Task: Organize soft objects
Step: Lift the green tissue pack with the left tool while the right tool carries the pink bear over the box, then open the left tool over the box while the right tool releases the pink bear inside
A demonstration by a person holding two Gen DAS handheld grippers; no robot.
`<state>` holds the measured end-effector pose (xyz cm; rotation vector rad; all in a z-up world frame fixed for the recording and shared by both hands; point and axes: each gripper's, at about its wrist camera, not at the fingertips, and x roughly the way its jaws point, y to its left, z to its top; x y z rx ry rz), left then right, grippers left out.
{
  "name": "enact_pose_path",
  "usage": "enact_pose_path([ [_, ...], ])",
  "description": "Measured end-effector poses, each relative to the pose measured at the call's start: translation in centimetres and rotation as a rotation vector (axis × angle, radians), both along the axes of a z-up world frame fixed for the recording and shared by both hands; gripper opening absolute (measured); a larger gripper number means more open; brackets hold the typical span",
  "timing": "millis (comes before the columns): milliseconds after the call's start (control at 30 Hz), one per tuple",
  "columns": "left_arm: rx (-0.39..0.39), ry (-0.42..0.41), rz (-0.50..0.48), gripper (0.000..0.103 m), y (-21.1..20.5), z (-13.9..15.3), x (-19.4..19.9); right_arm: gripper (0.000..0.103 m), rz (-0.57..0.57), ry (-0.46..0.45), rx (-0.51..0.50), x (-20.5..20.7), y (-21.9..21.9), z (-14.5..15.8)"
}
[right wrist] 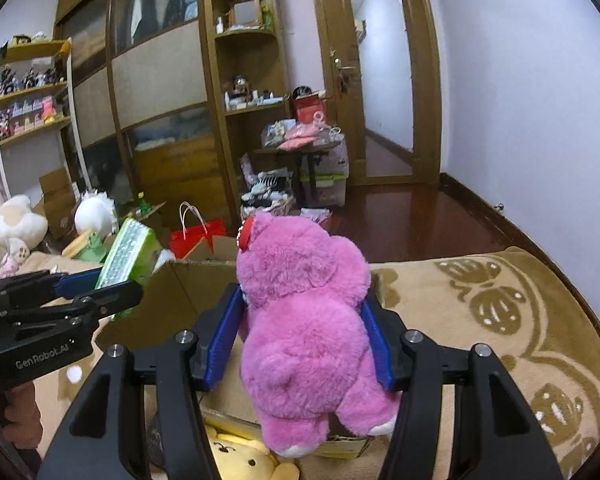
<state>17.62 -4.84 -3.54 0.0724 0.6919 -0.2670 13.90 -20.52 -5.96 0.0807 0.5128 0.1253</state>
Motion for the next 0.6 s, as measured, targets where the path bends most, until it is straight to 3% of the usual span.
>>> enact_pose_path([
  [200, 0.016, 0.049, -0.01, 0.043, -0.4, -1.2, 0.4, 0.062, 0.011, 0.034, -0.016, 0.4, 0.4, -1.6],
  [367, 0.02, 0.051, 0.0, 0.054, -0.3, -1.2, 0.4, 0.062, 0.015, 0.047, -0.002, 0.3, 0.0, -2.0],
  [600, 0.03, 0.06, 0.036, 0.076, 0.6, -1.0, 0.0, 0.087, 0.028, 0.042, 0.007, -0.2, -0.3, -1.5],
])
